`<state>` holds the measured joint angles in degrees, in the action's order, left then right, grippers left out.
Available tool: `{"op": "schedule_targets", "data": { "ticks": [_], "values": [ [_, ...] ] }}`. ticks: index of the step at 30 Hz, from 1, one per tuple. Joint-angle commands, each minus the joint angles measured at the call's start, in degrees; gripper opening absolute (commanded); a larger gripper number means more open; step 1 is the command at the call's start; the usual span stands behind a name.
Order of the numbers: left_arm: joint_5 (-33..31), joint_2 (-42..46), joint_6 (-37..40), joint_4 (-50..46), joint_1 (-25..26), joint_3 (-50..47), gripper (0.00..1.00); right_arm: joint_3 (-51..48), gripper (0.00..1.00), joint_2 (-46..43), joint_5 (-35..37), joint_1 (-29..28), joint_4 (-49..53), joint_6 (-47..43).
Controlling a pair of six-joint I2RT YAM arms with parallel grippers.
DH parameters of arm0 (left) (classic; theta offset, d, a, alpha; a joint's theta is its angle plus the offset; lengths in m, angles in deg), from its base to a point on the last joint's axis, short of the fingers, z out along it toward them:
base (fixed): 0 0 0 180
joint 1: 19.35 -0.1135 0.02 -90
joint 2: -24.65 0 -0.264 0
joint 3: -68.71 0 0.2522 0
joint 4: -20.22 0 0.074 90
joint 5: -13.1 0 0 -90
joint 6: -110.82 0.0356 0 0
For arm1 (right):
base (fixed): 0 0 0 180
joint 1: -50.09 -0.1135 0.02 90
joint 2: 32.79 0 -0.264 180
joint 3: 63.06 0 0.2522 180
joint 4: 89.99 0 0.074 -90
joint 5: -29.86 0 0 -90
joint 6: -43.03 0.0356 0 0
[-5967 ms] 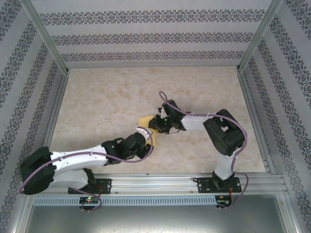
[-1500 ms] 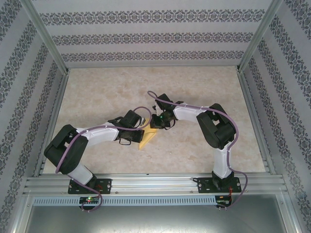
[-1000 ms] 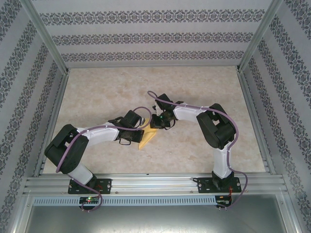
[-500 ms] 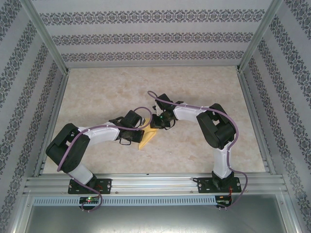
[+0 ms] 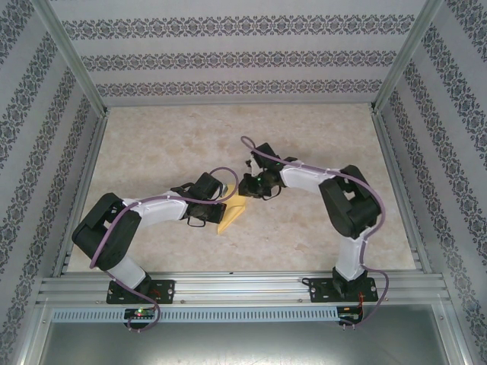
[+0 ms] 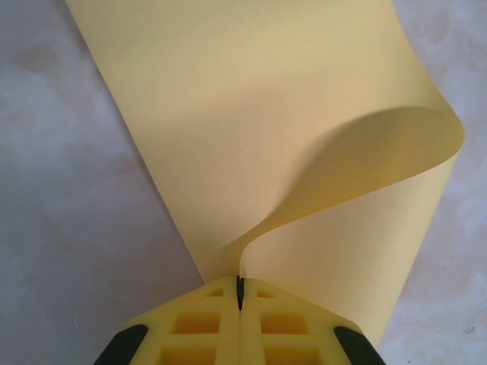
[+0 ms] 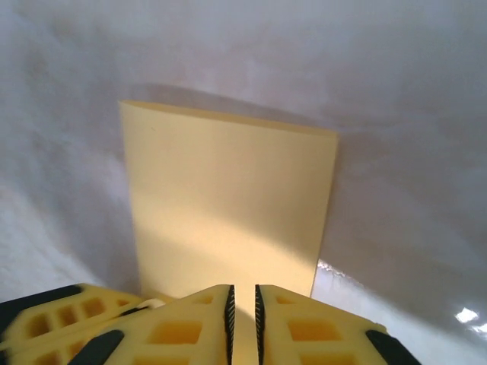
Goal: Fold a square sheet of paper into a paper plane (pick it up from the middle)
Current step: Third fold the triangle at the center of the table.
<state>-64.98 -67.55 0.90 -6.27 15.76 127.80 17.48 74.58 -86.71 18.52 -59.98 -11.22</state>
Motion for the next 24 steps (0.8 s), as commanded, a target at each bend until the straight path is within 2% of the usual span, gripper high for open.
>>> {"op": "schedule_targets", "data": {
  "ticks": [1, 8, 13, 17, 19, 24],
  "values": [
    [0.93, -1.04, -0.64, 0.89, -0.75, -0.56, 0.00, -4.20, 0.19, -7.94, -0.38, 0.99, -6.15, 3.44],
    [3.53, -2.53, -1.84, 3.94, -0.75, -0.94, 0.00, -20.87, 0.14, -18.27, 0.64, -1.48, -22.15, 14.36],
    [3.02, -3.05, -2.05, 4.70, -0.75, -1.53, 0.00, -30.30, 0.08, -22.17, 4.33, -7.47, -31.60, 21.23],
    [3.28, -3.68, -1.80, 5.12, -0.83, -1.60, 0.00, -32.84, 0.03, -21.21, 7.43, -12.99, -34.79, 25.05],
    [3.29, -3.86, -1.76, 5.23, -0.76, -1.60, 0.00, -34.35, 0.02, -19.39, 8.07, -15.54, -40.61, 27.45],
    [2.46, -3.56, -1.75, 4.91, -0.84, -1.81, 0.00, -33.03, 0.00, -14.41, 8.27, -17.56, -42.81, 29.59]
  ]
}}
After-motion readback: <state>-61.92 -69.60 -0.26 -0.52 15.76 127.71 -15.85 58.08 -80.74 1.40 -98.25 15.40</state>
